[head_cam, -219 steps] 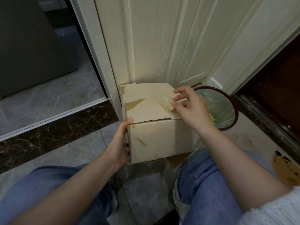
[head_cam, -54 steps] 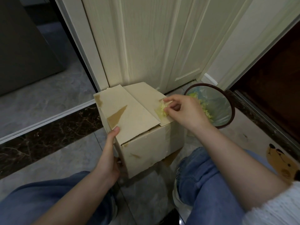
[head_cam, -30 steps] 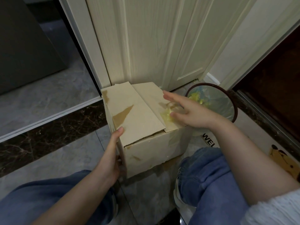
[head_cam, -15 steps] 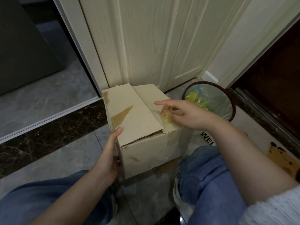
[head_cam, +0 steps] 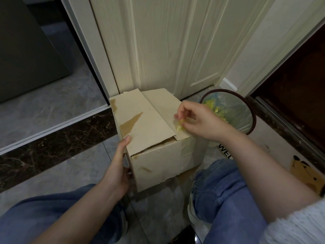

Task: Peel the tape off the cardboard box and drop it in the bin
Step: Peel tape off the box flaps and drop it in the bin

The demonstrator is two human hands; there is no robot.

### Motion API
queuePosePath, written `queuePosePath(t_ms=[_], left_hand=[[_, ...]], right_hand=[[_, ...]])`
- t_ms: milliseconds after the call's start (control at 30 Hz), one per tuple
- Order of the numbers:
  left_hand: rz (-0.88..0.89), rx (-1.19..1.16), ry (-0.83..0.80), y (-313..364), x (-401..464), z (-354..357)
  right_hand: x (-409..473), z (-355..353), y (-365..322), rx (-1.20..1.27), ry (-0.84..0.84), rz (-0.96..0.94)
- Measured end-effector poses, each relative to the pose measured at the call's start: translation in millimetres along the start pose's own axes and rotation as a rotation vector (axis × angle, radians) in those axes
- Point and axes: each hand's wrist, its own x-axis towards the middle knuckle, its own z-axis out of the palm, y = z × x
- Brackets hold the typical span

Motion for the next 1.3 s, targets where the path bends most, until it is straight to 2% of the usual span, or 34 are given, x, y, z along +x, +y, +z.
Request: queuePosePath(t_ms=[233,433,500,667,867,1000,1067,1167,1300], left_hand=[[-0.093,-0.003,0.002,1,0,0],[-0.079,-0.022,0.018,3,0,2],[-0.064,-0.014,0.045,4,0,3],[-0.065,-0.008,0.05,4,0,0],[-0.076,-0.009,0.037,4,2,-1],[-0.08,-0.003,0.031,3,4,1],[-0.069,0.015,0.044,3,5,1],[-0.052,0.022,0.058,4,4,2],[-0.047,0.024,0.047,3,5,2]], right_hand=[[3,7,-5,-0.156,0.113,-0.085],[5,21,-5,-0.339,0.191,-0.22],[5,24,-5,-0.35,0.199,-0.195],[5,13,-10,-0.132,0.239,-0.005],[10,4,-7,0.217,0.166,0.23],[8,-4,-12,0.335,0.12,0.321],[7,-7,-11,0.349,0.079,0.354],[9,-4,-6,0.201,0.067,0.311],[10,4,0,0.227,0.194,0.312]])
